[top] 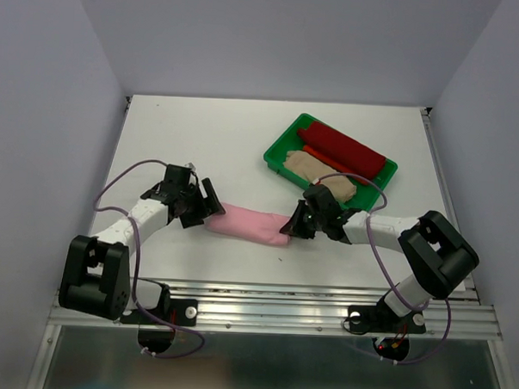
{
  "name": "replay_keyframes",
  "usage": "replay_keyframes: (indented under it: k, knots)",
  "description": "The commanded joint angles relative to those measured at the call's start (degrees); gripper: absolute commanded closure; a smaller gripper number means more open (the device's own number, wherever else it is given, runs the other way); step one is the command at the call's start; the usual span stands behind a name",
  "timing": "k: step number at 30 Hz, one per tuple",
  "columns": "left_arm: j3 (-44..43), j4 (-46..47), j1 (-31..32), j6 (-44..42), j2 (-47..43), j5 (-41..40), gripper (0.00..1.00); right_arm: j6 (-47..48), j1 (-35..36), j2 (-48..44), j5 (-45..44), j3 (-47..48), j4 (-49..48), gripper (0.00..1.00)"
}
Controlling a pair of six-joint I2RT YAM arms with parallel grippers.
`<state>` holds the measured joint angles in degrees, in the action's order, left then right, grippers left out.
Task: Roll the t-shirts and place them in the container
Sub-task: Pick up the T-shirt from the center of the board.
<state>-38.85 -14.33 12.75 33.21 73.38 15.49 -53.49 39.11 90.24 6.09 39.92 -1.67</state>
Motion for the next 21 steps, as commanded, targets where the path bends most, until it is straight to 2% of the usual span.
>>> replay_keyframes:
  k: [1, 9, 13, 17, 20, 21]
  knots:
    - [1.8, 3.9, 0.2, -0.9, 2.8, 2.1, 0.14, 2.7, 0.3, 0.8, -4.9, -1.4, 6.9, 0.99]
    - [6.8, 11.4, 0.3, 4.0, 4.4, 1.9, 0.18, 2.6, 0.3, 0.2, -5.1, -1.7, 7.0, 0.99]
    - [7.2, 15.6, 0.3, 4.8, 7.1, 4.6, 0.25, 3.0, 0.3, 0.3, -5.2, -1.8, 7.2, 0.99]
    - [6.9, 16.6, 0.3, 4.3, 8.9, 7.2, 0.27, 2.8, 0.3, 0.1, -5.3, -1.7, 7.1, 0.99]
    - [7.0, 16.9, 0.3, 4.3, 8.9, 7.6, 0.34, 2.7, 0.3, 0.2, -5.2, -1.5, 7.1, 0.99]
    - [7.1, 17.1, 0.3, 4.3, 8.6, 8.0, 0.44, 2.7, 0.3, 0.4, -5.1, -1.4, 7.1, 0.99]
